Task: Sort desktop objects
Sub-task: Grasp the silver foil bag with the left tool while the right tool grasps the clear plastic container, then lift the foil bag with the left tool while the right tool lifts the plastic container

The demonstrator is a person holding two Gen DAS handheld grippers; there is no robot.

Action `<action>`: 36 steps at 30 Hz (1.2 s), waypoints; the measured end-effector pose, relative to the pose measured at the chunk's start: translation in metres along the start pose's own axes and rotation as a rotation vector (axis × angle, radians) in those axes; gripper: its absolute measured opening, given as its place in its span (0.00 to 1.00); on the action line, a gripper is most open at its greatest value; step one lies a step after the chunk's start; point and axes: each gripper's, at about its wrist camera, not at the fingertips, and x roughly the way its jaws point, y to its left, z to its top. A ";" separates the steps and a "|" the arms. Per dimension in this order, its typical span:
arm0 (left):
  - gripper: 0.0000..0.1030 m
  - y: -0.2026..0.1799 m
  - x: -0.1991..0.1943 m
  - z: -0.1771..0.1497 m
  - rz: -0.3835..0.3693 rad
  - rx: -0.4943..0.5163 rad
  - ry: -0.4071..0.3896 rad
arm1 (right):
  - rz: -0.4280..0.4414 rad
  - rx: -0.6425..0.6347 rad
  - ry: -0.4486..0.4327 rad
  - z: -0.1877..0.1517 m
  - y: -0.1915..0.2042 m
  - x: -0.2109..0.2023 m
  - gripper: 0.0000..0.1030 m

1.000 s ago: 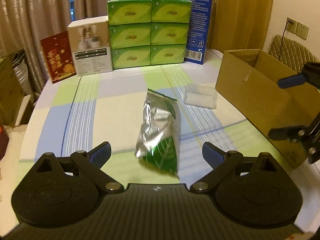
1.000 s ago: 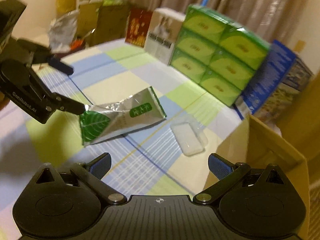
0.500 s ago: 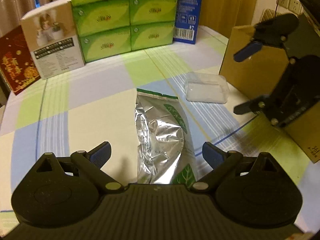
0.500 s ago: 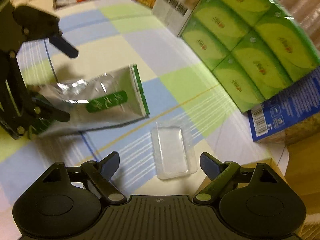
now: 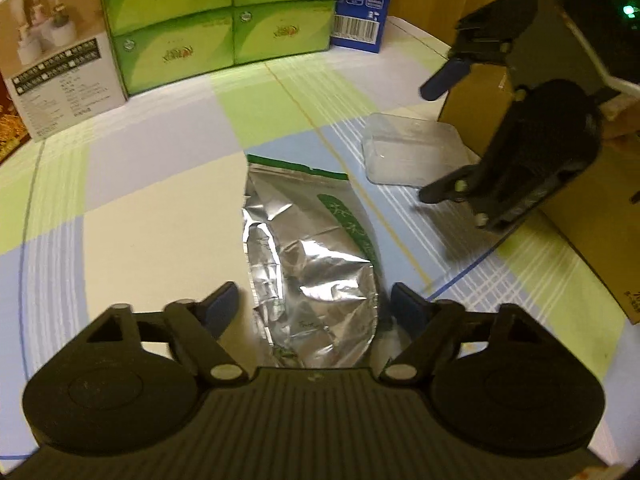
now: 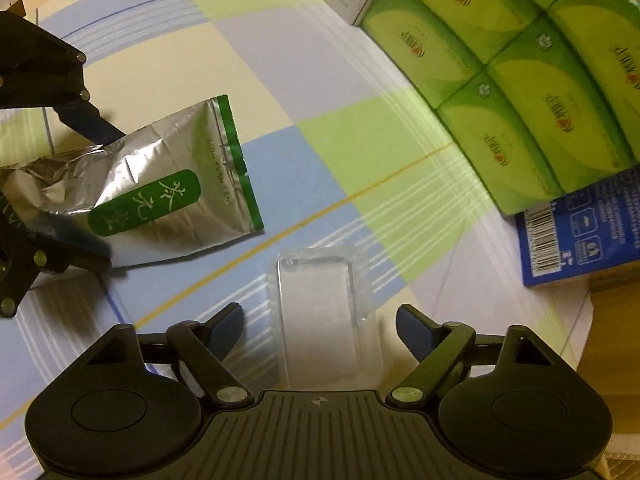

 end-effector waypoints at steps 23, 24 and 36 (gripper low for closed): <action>0.45 -0.060 -0.052 -0.071 0.003 -0.065 0.047 | 0.132 0.420 -0.029 -0.109 0.099 -0.076 0.55; 0.45 -0.069 -0.058 -0.081 0.003 -0.071 0.044 | 0.153 0.471 -0.038 -0.125 0.109 -0.081 0.55; 0.47 -0.166 -0.116 -0.174 0.012 -0.247 -0.011 | 0.171 0.700 -0.177 -0.224 0.184 -0.130 0.69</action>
